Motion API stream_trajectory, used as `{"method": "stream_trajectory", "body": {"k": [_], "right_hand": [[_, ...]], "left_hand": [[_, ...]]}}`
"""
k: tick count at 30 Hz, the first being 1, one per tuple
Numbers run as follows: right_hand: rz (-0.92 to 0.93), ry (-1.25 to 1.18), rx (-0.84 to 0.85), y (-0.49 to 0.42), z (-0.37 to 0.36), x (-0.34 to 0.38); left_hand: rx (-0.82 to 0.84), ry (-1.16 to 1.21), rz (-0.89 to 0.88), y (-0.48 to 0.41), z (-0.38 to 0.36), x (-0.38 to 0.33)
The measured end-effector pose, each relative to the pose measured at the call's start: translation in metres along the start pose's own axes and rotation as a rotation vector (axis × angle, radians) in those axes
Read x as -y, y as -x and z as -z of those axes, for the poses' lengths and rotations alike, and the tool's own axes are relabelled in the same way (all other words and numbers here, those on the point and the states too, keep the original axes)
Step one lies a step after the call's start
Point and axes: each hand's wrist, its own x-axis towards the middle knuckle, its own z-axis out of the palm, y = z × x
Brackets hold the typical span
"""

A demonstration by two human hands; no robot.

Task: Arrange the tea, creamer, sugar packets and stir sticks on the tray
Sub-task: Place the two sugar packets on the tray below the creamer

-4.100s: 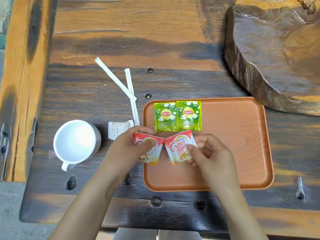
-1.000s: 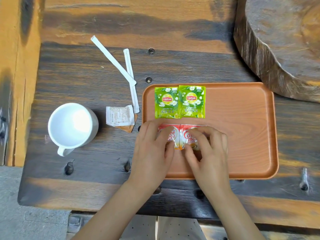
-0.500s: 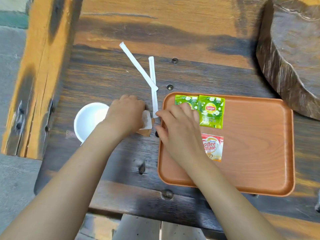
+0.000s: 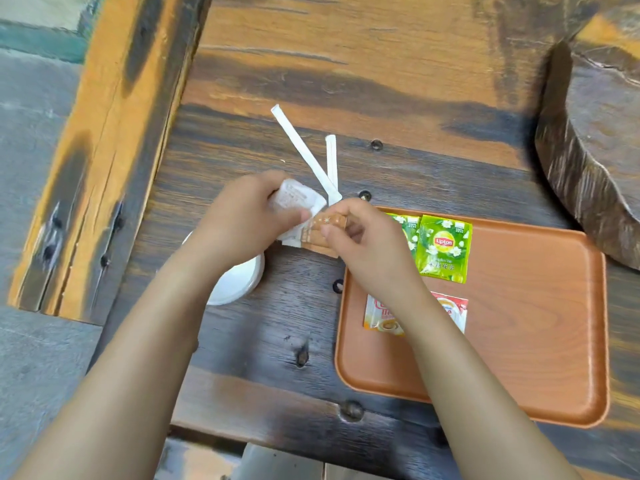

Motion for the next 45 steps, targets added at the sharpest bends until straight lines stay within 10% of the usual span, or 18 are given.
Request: {"method": "stream_trajectory", "body": {"k": [8,32,45], "right_hand": [[-0.155,-0.546,-0.116,0.025,0.033,0.002],[-0.064,0.421,-0.050,0.146,0.028,-0.072],[0.150,0.466,-0.036,0.146,0.014,-0.078]], "left_hand": [[-0.109,0.910,0.311,0.020,-0.021,-0.004],[0.064,0.784,0.319,0.025,-0.071,-0.016],[0.081,0.741,0.330,0.029,-0.075,-0.018]]}}
